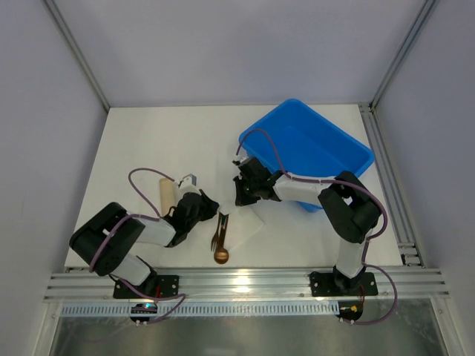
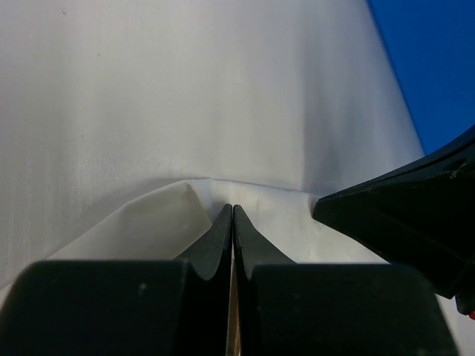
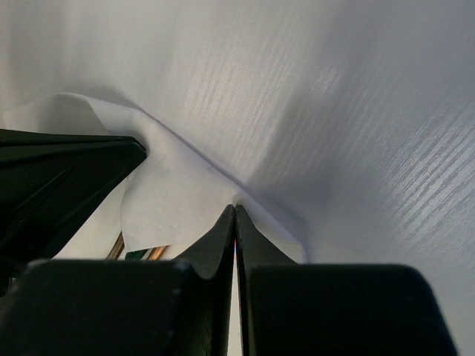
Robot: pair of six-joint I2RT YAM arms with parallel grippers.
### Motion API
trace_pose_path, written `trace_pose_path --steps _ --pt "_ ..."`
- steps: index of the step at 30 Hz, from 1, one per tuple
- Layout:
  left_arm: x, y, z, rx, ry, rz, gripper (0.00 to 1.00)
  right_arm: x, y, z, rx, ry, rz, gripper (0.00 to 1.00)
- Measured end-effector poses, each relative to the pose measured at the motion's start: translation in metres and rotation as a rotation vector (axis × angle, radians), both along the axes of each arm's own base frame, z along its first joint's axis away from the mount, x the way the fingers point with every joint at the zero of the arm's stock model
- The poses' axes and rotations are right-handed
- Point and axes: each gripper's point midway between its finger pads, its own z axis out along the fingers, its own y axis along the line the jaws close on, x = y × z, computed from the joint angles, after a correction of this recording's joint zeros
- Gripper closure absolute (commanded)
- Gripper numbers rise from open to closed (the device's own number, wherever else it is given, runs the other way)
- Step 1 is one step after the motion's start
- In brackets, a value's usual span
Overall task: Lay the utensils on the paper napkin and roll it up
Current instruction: Roll the napkin at the center of the board.
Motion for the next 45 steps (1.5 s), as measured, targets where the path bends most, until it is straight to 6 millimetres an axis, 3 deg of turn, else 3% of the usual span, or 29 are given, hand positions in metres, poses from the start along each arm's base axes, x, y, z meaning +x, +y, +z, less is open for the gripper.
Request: trace_pose_path --steps 11,18,23,38,45 --pt "-0.002 0.001 -0.003 -0.012 -0.003 0.005 1.0 0.002 0.003 0.008 0.008 -0.007 0.004 0.96" --pt "-0.002 0.001 -0.003 -0.014 -0.003 0.005 1.0 0.008 0.034 0.045 0.078 -0.064 0.046 0.96" --pt "-0.003 0.002 -0.001 -0.012 -0.002 0.006 1.0 0.003 0.05 0.058 0.111 -0.077 0.081 0.96" --pt "-0.008 0.009 -0.002 0.023 0.029 0.014 1.0 -0.011 0.059 0.041 0.098 -0.033 0.111 0.96" --pt "-0.009 0.01 -0.003 0.027 0.033 0.014 1.0 -0.017 0.061 0.024 0.071 -0.004 0.119 0.96"
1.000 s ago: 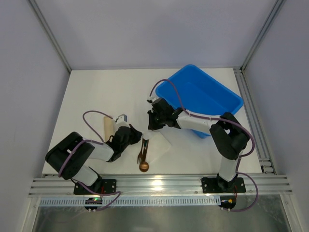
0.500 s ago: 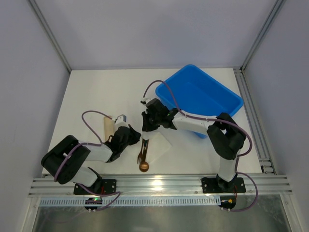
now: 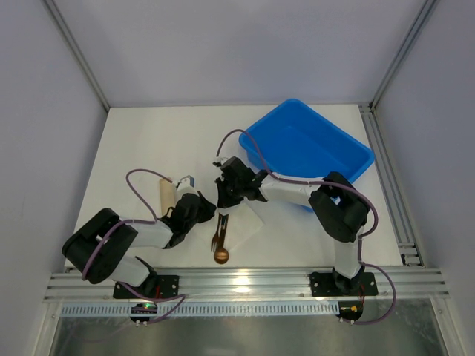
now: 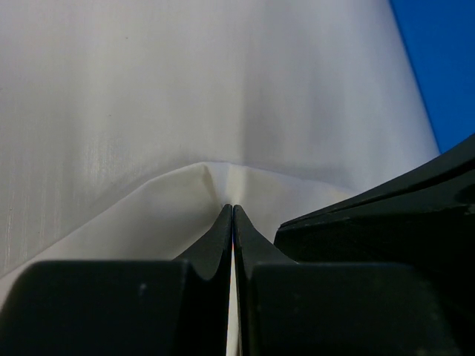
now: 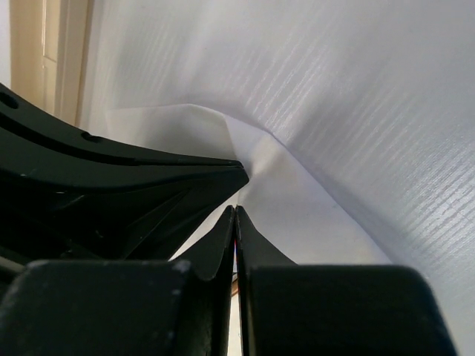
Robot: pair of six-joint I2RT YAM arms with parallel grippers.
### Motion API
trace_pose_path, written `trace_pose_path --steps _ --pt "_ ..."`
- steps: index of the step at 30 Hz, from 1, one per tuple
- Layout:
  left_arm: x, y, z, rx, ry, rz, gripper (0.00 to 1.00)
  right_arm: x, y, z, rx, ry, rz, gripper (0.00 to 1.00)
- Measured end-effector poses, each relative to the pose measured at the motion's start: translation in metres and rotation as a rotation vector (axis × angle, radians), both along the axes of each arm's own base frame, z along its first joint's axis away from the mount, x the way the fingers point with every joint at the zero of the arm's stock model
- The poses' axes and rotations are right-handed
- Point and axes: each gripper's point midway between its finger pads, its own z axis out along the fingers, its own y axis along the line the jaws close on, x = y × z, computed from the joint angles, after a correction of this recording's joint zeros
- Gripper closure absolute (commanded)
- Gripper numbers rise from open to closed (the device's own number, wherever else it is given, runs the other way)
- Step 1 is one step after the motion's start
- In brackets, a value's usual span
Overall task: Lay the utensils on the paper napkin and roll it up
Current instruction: Roll the napkin at the center of the board.
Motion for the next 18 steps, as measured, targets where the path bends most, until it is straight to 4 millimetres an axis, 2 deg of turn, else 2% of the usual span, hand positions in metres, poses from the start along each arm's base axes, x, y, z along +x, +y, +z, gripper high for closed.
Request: trace_pose_path --steps 6,18 --pt "0.001 -0.001 0.001 -0.001 0.0 -0.001 1.0 -0.001 -0.001 -0.011 -0.017 0.015 -0.001 0.96" --pt "0.0 -0.001 0.0 0.001 0.002 -0.001 1.0 -0.001 0.001 -0.019 -0.023 0.026 0.0 0.96"
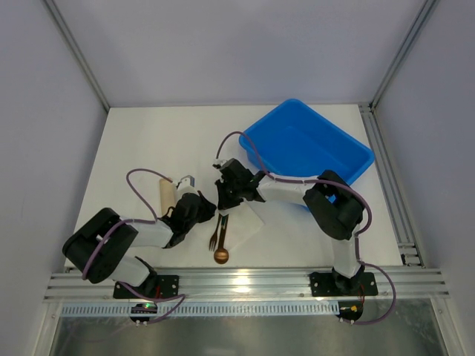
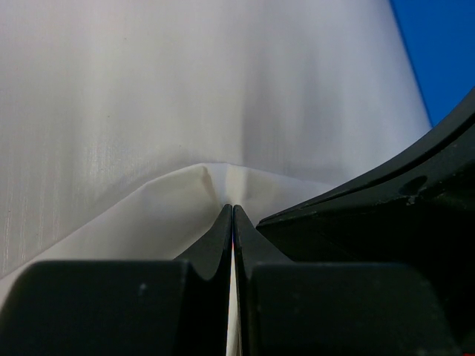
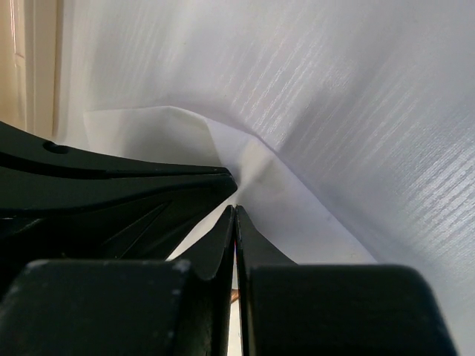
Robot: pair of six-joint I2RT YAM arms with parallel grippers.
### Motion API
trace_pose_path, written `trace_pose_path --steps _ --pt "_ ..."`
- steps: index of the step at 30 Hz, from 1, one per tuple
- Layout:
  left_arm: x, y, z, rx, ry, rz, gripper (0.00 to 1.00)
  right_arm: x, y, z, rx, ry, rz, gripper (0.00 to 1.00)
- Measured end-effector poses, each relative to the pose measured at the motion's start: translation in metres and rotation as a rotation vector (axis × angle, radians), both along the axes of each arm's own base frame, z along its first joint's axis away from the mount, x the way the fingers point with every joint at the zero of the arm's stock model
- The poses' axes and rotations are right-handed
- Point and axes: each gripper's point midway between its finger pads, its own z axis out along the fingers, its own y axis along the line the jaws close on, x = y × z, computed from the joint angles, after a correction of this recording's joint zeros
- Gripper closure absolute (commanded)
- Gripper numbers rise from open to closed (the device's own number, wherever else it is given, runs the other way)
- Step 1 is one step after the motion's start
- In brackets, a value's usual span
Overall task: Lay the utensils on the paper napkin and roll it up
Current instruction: Roll the napkin at the center of the board.
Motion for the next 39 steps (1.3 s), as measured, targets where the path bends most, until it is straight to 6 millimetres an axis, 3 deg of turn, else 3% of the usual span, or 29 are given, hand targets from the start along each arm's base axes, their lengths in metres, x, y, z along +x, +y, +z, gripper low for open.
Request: trace_pose_path --steps 29,35,39 --pt "-0.003 0.002 0.002 0.002 0.011 0.003 0.99 0.002 0.007 -0.006 -0.007 -0.002 0.009 0.96" --pt "-0.006 0.004 0.005 0.006 0.017 0.005 0.82 0.002 0.007 -0.008 -0.009 -0.001 0.01 0.96" --pt "-0.004 0.005 0.02 -0.005 -0.004 0.013 0.7 0.002 0.007 -0.008 -0.008 -0.002 0.01 0.96"
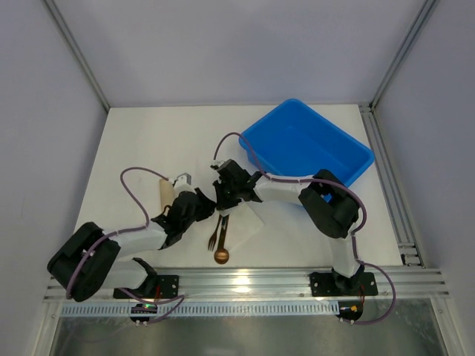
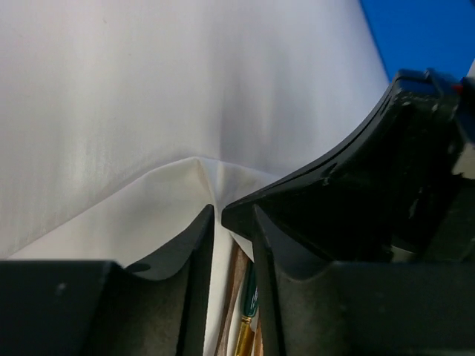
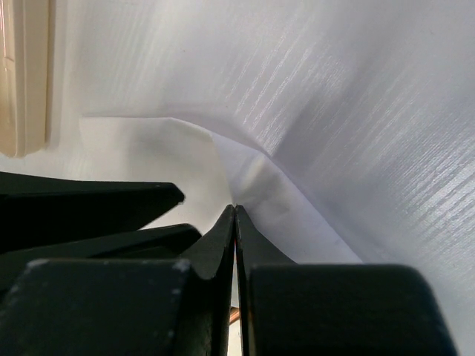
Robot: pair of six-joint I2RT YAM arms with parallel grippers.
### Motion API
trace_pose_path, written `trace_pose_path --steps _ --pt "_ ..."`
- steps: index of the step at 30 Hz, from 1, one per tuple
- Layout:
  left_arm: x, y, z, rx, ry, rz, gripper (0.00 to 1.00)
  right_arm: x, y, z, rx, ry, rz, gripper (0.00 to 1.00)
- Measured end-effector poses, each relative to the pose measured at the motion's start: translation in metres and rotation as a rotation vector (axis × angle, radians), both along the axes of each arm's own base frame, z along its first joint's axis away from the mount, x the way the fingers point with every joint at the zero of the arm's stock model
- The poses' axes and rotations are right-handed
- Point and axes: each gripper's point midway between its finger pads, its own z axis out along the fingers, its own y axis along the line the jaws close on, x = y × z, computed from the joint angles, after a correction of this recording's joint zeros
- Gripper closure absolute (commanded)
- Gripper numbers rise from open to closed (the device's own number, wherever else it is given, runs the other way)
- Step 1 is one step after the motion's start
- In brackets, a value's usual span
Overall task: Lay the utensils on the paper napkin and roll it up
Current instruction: Roll the napkin at the center of the board.
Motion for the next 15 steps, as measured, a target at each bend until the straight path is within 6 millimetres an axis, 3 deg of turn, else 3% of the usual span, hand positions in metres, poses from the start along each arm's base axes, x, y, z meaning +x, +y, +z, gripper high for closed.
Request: trace_pose_path --steps 3,8,11,15 --pt "0.003 0.009 0.017 0.021 -0.015 0.047 0.58 0.0 0.0 0.0 0.0 0.0 0.0 0.96" --pt "0.005 0.035 0.05 0.078 -0.017 0.165 0.52 0.0 0.0 0.0 0.001 -0.001 0.001 0.96" --pt "0.0 0.049 0.052 0.154 0.037 0.207 0.46 0.0 0.0 0.0 0.001 -0.003 0.003 0.96" --pt "-0.011 0.066 0.038 0.237 0.143 0.238 0.47 0.0 0.0 0.0 0.002 -0.004 0.004 0.96"
